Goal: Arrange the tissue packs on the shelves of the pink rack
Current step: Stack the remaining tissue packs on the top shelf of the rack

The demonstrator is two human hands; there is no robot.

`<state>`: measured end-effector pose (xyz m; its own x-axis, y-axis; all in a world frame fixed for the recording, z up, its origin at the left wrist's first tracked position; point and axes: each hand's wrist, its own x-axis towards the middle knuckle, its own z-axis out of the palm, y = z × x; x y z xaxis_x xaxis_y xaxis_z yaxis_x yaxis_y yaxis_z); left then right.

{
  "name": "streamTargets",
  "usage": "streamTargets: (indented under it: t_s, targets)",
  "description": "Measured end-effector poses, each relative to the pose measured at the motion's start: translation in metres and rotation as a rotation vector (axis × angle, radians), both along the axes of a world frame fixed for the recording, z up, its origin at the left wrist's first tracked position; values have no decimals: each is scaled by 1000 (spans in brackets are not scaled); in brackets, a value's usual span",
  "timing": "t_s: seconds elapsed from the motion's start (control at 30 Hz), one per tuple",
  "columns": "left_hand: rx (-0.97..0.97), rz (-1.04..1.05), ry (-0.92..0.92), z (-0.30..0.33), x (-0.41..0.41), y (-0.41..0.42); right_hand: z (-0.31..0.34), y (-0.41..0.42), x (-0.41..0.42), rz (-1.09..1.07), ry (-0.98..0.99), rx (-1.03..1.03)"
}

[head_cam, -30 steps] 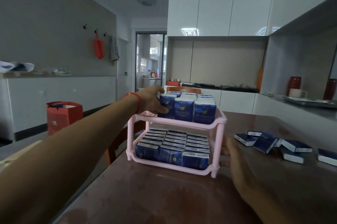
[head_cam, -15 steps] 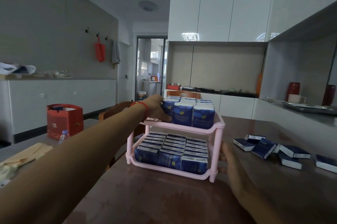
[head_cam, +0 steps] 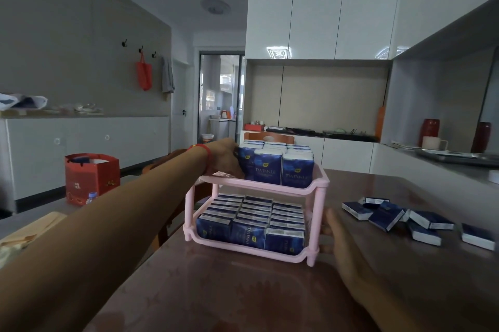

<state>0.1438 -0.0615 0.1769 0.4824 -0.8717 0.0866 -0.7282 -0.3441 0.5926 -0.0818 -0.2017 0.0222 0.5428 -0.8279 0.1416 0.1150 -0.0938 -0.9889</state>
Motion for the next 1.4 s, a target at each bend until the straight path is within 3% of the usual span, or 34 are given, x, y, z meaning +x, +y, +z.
streamTargets:
  t_s: [0.2,0.33,0.43,0.53,0.6,0.73,0.9,1.03,1.4]
  targets:
    - [-229,64,48,4,-2,28,-4,5,-8,-10,0,-117]
    - [-664,262,-351,-17,-40,61,-4,4,-5,-60,3,-115]
    - [-947,138,-473,-50,-101,79,-4,-1,-5,-130,23,-125]
    - [-867,-117,-554,-87,-158,67,1,-4,-20,-301,97,-201]
    - [-767,-245,-498,-110,-186,42,7,-10,-37,-390,130,-200]
    - [-564,-375,-335,-139,-220,-23,13,-41,-82,-401,463,-237]
    - [-476,-410,-372,-158,-235,-74,12,-88,-144,-514,843,-501]
    - [-398,-382,-292,-174,-226,-92,9,-137,-172,-567,1099,-564]
    - [-406,-438,-236,-179,-218,-100,-7,-212,-148,-536,954,-693]
